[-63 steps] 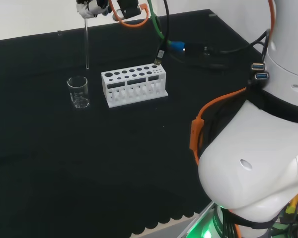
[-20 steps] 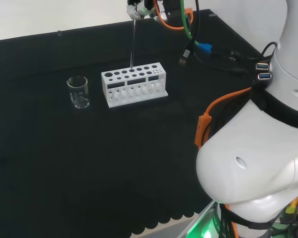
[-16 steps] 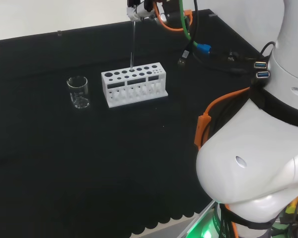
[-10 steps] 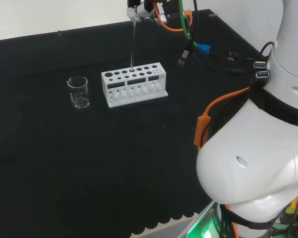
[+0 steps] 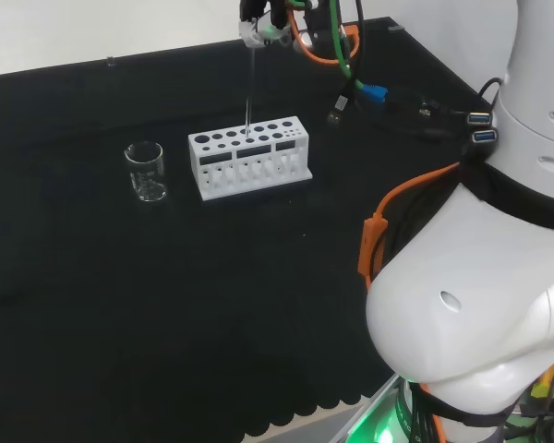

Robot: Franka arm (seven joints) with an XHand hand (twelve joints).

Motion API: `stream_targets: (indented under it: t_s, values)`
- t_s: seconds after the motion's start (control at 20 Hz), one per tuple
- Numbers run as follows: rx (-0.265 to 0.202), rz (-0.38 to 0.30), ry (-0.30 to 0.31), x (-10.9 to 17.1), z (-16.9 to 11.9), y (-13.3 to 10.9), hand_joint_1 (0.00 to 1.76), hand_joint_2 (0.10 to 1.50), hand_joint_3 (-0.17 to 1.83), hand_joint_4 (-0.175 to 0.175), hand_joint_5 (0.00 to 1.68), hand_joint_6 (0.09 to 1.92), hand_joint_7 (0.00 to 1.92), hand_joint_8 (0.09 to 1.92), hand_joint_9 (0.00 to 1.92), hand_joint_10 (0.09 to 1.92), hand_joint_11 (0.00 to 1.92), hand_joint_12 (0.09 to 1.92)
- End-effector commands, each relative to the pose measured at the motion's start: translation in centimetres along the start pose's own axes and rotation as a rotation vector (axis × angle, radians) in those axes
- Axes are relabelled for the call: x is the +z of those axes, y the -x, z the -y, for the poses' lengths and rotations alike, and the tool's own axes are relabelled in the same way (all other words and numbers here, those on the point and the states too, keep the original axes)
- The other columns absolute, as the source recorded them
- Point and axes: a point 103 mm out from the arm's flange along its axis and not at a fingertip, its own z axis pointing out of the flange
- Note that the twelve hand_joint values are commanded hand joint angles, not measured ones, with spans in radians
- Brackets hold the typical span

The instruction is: Put the glass rod back on the white test tube rack.

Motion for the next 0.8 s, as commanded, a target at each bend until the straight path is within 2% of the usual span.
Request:
stream_targets:
  t_s: [0.05,0.4,0.8]
  values:
    - [0.008,-0.004,-0.018,1.3,0.2,1.6,1.31,1.05,-0.03,-0.175,1.09,0.57,1.26,0.82,1.72,0.44,1.56,0.69]
    - [0.007,-0.006,-0.039,2.4,0.2,2.6,1.31,1.05,-0.03,-0.175,1.09,0.57,1.26,0.82,1.72,0.44,1.56,0.69]
    - [-0.021,-0.001,-0.048,3.8,-0.8,1.3,1.31,1.05,-0.03,-0.175,1.09,0.57,1.26,0.82,1.72,0.44,1.56,0.69]
